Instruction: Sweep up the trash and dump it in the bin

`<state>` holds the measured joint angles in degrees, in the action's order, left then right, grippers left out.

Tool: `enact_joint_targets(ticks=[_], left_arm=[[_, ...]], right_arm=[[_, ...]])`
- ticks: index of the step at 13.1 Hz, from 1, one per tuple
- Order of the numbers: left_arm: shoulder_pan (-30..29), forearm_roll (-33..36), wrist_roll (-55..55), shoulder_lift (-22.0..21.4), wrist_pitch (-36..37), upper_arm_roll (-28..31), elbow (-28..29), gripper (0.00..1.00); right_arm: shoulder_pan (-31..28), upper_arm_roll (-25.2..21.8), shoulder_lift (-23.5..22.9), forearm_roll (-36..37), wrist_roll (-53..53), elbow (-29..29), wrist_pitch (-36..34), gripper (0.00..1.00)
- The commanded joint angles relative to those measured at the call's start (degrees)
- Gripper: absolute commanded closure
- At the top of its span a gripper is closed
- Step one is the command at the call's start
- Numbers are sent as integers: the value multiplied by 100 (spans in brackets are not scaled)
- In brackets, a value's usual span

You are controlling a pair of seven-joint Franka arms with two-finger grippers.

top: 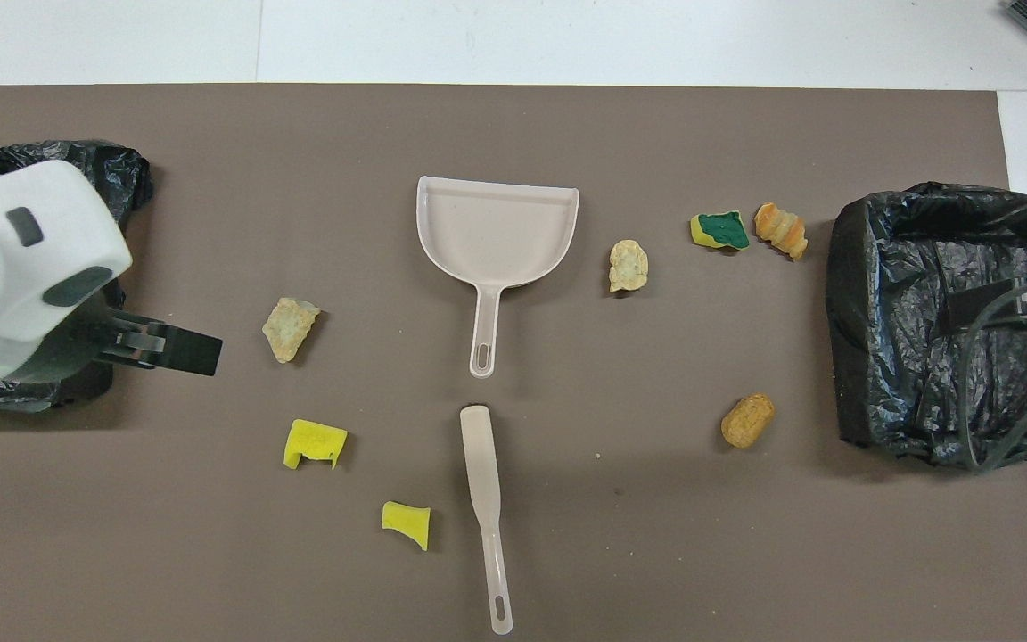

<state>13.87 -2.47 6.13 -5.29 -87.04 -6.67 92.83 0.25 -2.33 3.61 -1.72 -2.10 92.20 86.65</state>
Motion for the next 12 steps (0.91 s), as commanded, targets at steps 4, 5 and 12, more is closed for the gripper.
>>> enact_joint_targets(ticks=[4, 5, 12], left_arm=[[1274, -17, 1626, -499, -952, 87, 1464, 0], [1415, -25, 1742, -578, -1233, 87, 1753, 0], [2496, -34, 2630, -605, -2386, 78, 3011, 0]], right_arm=[[10, 49, 158, 31, -1, 781, 888, 0], [27, 49, 105, 14, 95, 764, 906, 0], [501, 84, -676, 84, 175, 106, 344, 0]])
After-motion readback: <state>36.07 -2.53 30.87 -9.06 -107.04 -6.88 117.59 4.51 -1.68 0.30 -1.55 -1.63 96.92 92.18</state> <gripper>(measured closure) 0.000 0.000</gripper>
